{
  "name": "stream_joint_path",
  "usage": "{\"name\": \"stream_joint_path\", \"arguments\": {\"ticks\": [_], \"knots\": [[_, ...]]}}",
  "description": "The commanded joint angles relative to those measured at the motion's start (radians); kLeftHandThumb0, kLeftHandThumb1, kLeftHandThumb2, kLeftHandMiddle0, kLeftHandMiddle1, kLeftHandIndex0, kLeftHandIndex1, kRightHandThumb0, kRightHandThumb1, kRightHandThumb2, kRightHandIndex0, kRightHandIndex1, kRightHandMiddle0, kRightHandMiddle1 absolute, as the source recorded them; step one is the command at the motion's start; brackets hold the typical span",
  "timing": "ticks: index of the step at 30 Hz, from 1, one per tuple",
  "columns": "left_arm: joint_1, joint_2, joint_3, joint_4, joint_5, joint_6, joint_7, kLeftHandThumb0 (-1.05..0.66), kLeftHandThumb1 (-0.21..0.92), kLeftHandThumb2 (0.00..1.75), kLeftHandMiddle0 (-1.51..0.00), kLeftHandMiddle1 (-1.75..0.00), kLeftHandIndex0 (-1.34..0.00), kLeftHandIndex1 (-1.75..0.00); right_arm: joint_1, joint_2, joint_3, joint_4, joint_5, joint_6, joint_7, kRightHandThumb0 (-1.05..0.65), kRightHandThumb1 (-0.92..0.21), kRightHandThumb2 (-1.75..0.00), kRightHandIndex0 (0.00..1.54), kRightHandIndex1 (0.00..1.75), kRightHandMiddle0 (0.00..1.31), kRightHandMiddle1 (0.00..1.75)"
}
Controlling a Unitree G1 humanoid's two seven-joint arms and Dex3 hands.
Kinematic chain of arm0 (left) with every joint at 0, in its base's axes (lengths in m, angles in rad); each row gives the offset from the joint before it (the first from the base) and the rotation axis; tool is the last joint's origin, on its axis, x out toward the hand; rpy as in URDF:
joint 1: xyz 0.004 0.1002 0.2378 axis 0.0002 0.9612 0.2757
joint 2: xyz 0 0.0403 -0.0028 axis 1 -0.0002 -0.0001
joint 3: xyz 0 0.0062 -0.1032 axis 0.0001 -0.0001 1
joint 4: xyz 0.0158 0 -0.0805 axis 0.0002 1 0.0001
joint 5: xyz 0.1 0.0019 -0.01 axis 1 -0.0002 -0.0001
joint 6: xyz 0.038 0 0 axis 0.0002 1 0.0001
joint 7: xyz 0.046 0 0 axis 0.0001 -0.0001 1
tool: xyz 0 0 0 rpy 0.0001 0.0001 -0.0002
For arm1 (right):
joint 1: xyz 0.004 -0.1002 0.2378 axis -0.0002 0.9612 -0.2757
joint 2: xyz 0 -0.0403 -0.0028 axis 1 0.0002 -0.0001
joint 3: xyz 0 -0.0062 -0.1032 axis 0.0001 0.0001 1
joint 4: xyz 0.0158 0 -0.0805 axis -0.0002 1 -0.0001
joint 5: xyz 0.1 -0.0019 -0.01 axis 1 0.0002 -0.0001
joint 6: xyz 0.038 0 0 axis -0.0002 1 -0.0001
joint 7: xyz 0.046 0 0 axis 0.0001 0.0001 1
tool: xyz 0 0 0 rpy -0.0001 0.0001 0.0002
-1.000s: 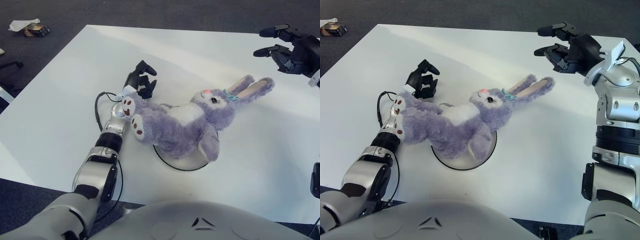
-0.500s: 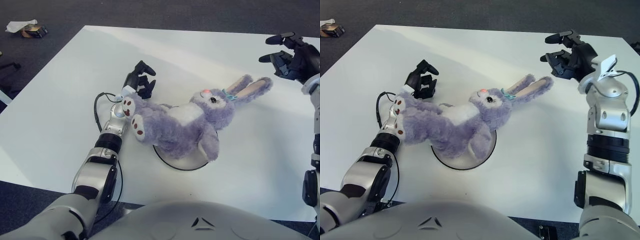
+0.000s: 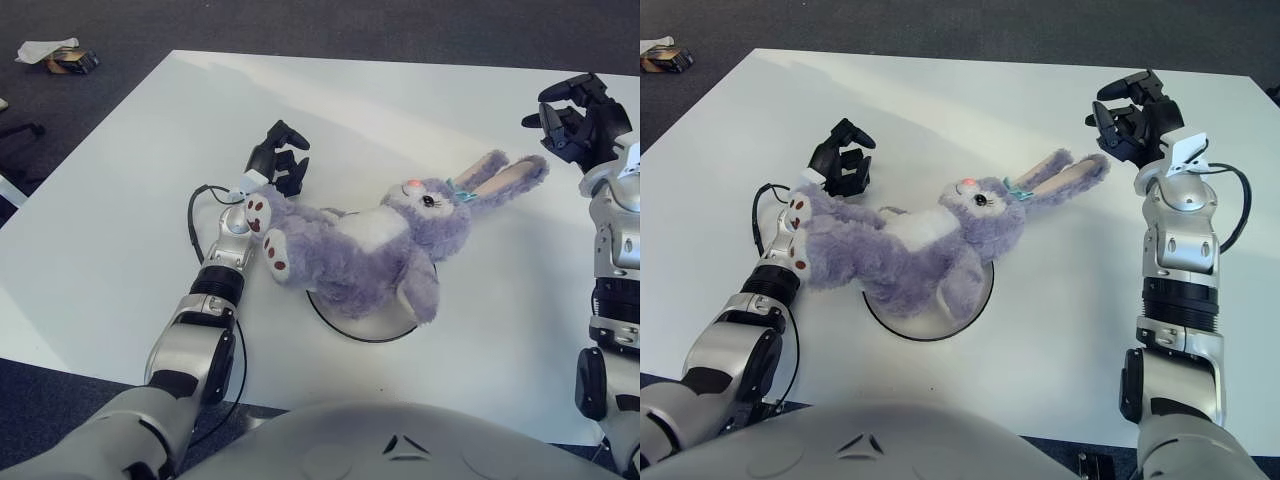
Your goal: Put the doll into the plate.
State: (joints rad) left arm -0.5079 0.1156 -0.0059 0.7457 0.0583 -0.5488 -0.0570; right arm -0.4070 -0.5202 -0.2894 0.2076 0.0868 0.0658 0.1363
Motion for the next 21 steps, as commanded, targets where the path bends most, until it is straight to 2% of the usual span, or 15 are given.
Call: {"name": "stream_joint_path", "arguments": {"ticks": [1, 6, 8, 11, 16, 21], "knots": [[0.068, -0.013, 0.002, 0.045, -0.005, -0.001, -0.008, -0.39, 0.66, 0.88, -0.96, -1.75, -0.35, -1.75, -0.028, -0.005, -0.039, 0.191, 0.0, -0.079, -0.02, -0.35, -0.92, -0.52, 0.35, 1.23, 0.19, 1.75], [0.065, -0.011, 0.003, 0.048, -0.009, 0.005, -0.008, -0.39, 0.65, 0.9, -0.95, -1.75, -0.36, -1.75, -0.075, 0.023, -0.065, 0.293, 0.016, -0.119, -0.086, -0.35, -0.91, -0.53, 0.32, 1.34, 0.2, 1.75], [0.064, -0.012, 0.006, 0.049, -0.011, 0.005, -0.006, -0.39, 0.64, 0.9, -0.95, -1.75, -0.36, -1.75, -0.085, 0.035, -0.071, 0.318, 0.02, -0.137, -0.108, -0.15, -0.86, -0.57, 0.33, 1.42, 0.22, 1.75], [0.062, -0.012, 0.009, 0.052, -0.012, 0.003, -0.004, -0.39, 0.65, 0.9, -0.95, -1.75, -0.36, -1.75, -0.092, 0.043, -0.08, 0.37, 0.026, -0.172, -0.121, -0.05, -0.78, -0.67, 0.34, 1.49, 0.23, 1.75], [0.06, -0.013, 0.013, 0.06, -0.013, -0.013, -0.005, -0.39, 0.65, 0.9, -0.95, -1.75, -0.36, -1.75, -0.106, 0.047, -0.102, 0.444, 0.05, -0.21, -0.126, -0.01, -0.67, -0.84, 0.36, 1.59, 0.26, 1.75], [0.056, -0.012, 0.013, 0.075, 0.004, -0.042, 0.017, -0.39, 0.64, 0.91, -0.95, -1.75, -0.37, -1.75, -0.128, 0.052, -0.133, 0.495, 0.09, -0.197, -0.14, -0.01, -0.6, -0.94, 0.4, 1.62, 0.28, 1.75]]}}
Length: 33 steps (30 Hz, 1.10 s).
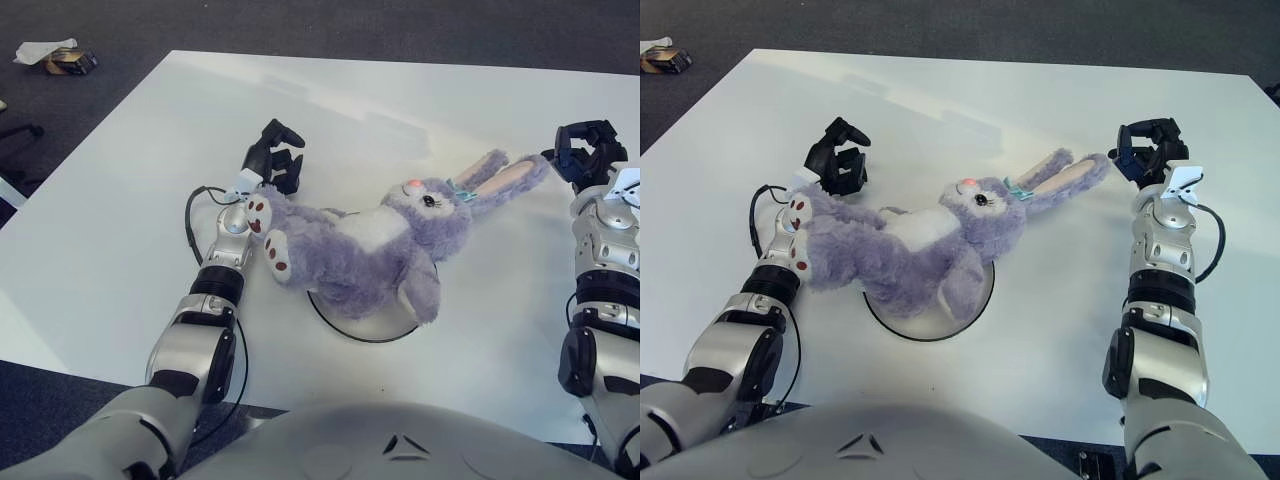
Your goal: Put the doll into the plate.
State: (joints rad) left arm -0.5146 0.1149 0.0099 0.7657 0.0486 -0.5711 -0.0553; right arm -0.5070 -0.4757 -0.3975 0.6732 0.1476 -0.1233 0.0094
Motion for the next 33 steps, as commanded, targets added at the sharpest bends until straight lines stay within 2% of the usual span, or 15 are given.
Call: {"name": "stream_joint_path", "arguments": {"ticks": [1, 7, 12, 17, 21, 26, 33], "knots": [[0.062, -0.011, -0.003, 0.058, 0.015, -0.022, 0.017, -0.39, 0.64, 0.91, -0.95, -1.75, -0.37, -1.75, -0.031, 0.008, -0.027, 0.035, 0.032, -0.006, -0.015, -0.01, -0.58, -0.96, 0.41, 1.62, 0.29, 1.75], [0.06, -0.007, -0.006, 0.065, 0.018, -0.021, 0.019, -0.39, 0.64, 0.91, -0.94, -1.75, -0.37, -1.75, -0.043, 0.008, -0.039, 0.101, 0.044, 0.01, -0.042, -0.01, -0.51, -1.06, 0.47, 1.64, 0.32, 1.75], [0.06, -0.008, -0.004, 0.064, 0.011, -0.01, 0.015, -0.39, 0.65, 0.89, -0.92, -1.75, -0.36, -1.75, -0.034, 0.019, -0.039, 0.144, 0.044, -0.01, -0.051, -0.01, -0.43, -1.16, 0.53, 1.65, 0.36, 1.75], [0.059, -0.008, 0.001, 0.063, 0.002, -0.005, 0.007, -0.39, 0.65, 0.89, -0.9, -1.75, -0.36, -1.75, -0.021, 0.034, -0.032, 0.151, 0.04, -0.001, -0.056, 0.0, -0.35, -1.23, 0.62, 1.59, 0.41, 1.75], [0.057, -0.011, 0.007, 0.07, -0.002, -0.021, 0.014, -0.39, 0.66, 0.88, -0.92, -1.75, -0.35, -1.75, 0.034, 0.077, -0.007, 0.063, 0.031, 0.031, -0.063, 0.0, -0.28, -1.29, 0.7, 1.52, 0.46, 1.75], [0.054, -0.012, 0.024, 0.09, -0.011, -0.05, 0.018, -0.39, 0.66, 0.87, -0.95, -1.75, -0.35, -1.75, 0.13, 0.15, 0.041, -0.168, 0.038, 0.127, -0.074, 0.0, -0.23, -1.34, 0.76, 1.5, 0.48, 1.75], [0.043, -0.014, 0.043, 0.128, -0.029, -0.081, 0.001, -0.39, 0.66, 0.88, -0.95, -1.75, -0.35, -1.75, 0.168, 0.175, 0.059, -0.296, 0.052, 0.211, -0.047, 0.0, -0.23, -1.35, 0.77, 1.52, 0.46, 1.75]]}}
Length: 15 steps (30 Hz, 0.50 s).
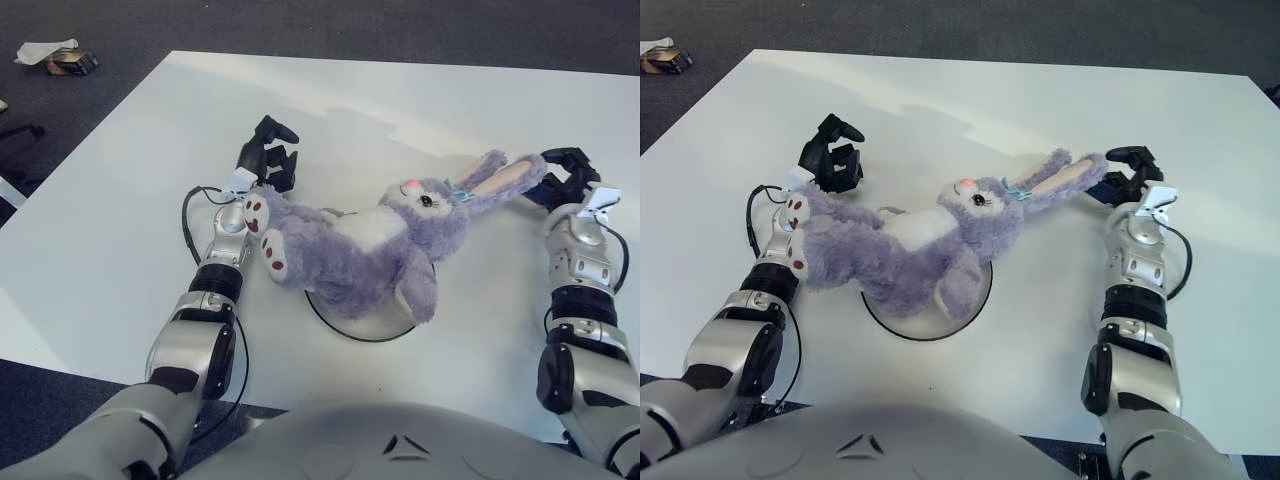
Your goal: Put the doll into the plate.
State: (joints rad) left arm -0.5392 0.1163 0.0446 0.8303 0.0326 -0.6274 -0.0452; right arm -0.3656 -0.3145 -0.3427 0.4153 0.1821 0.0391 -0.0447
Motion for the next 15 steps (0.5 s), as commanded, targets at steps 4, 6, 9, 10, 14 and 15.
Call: {"name": "stream_joint_path", "arguments": {"ticks": [4, 6, 9, 10, 14, 15], "knots": [[0.06, -0.023, 0.019, 0.08, -0.031, -0.038, -0.015, -0.39, 0.64, 0.9, -0.99, -1.75, -0.37, -1.75, 0.037, 0.031, 0.015, -0.068, 0.013, 0.064, 0.018, 0.0, -0.25, -1.33, 0.75, 1.54, 0.44, 1.75], [0.058, -0.024, 0.021, 0.083, -0.033, -0.037, -0.013, -0.39, 0.64, 0.91, -1.0, -1.75, -0.37, -1.75, 0.043, 0.036, 0.024, -0.068, 0.004, 0.063, 0.022, 0.0, -0.26, -1.33, 0.75, 1.55, 0.43, 1.75], [0.056, -0.024, 0.024, 0.085, -0.034, -0.027, -0.016, -0.39, 0.63, 0.92, -1.01, -1.75, -0.38, -1.75, 0.052, 0.042, 0.038, -0.06, -0.007, 0.055, 0.028, 0.0, -0.27, -1.31, 0.73, 1.56, 0.42, 1.75], [0.056, -0.024, 0.025, 0.085, -0.035, -0.026, -0.017, -0.39, 0.63, 0.92, -1.01, -1.75, -0.38, -1.75, 0.054, 0.044, 0.039, -0.062, -0.009, 0.054, 0.029, 0.0, -0.27, -1.31, 0.73, 1.56, 0.42, 1.75], [0.057, -0.029, 0.04, 0.077, -0.066, 0.005, -0.042, -0.39, 0.62, 0.93, -1.02, -1.75, -0.38, -1.75, 0.073, 0.052, 0.059, -0.073, -0.021, 0.05, 0.037, 0.0, -0.29, -1.32, 0.7, 1.61, 0.4, 1.75], [0.058, -0.03, 0.042, 0.073, -0.073, 0.014, -0.048, -0.4, 0.62, 0.93, -1.02, -1.75, -0.38, -1.75, 0.078, 0.054, 0.063, -0.078, -0.023, 0.049, 0.038, 0.0, -0.29, -1.34, 0.68, 1.66, 0.4, 1.75]]}}
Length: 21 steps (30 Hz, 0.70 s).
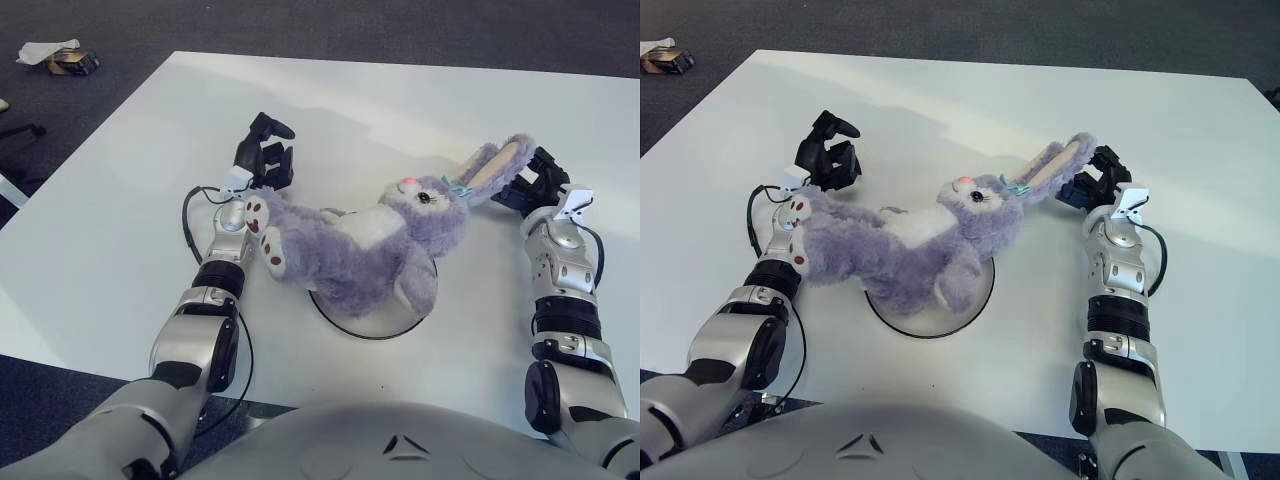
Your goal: Put the doll into the plate.
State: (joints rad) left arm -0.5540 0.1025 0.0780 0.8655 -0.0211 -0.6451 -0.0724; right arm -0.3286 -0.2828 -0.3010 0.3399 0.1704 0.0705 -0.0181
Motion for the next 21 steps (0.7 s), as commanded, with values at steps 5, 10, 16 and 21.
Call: {"name": "stream_joint_path", "arguments": {"ticks": [5, 10, 16, 21], "knots": [[0.077, -0.021, 0.022, 0.019, -0.048, 0.062, -0.042, -0.4, 0.62, 0.94, -1.03, -1.75, -0.39, -1.75, 0.075, 0.039, 0.043, -0.031, -0.024, 0.004, 0.007, -0.01, -0.27, -1.36, 0.66, 1.73, 0.43, 1.71], [0.081, -0.027, 0.03, 0.004, -0.056, 0.065, -0.036, -0.39, 0.62, 0.93, -1.02, -1.75, -0.38, -1.75, 0.095, 0.044, 0.053, -0.027, -0.028, -0.018, 0.025, -0.01, -0.28, -1.34, 0.65, 1.74, 0.45, 1.65], [0.09, -0.032, 0.038, -0.016, -0.064, 0.081, -0.041, -0.39, 0.63, 0.92, -0.98, -1.75, -0.37, -1.75, 0.097, 0.033, 0.064, -0.001, -0.045, -0.028, 0.037, -0.01, -0.28, -1.33, 0.65, 1.75, 0.45, 1.64], [0.096, -0.038, 0.043, -0.03, -0.072, 0.089, -0.045, -0.39, 0.63, 0.92, -0.96, -1.75, -0.37, -1.75, 0.086, 0.018, 0.08, 0.048, -0.076, -0.06, 0.038, -0.01, -0.28, -1.34, 0.65, 1.75, 0.46, 1.64]]}}
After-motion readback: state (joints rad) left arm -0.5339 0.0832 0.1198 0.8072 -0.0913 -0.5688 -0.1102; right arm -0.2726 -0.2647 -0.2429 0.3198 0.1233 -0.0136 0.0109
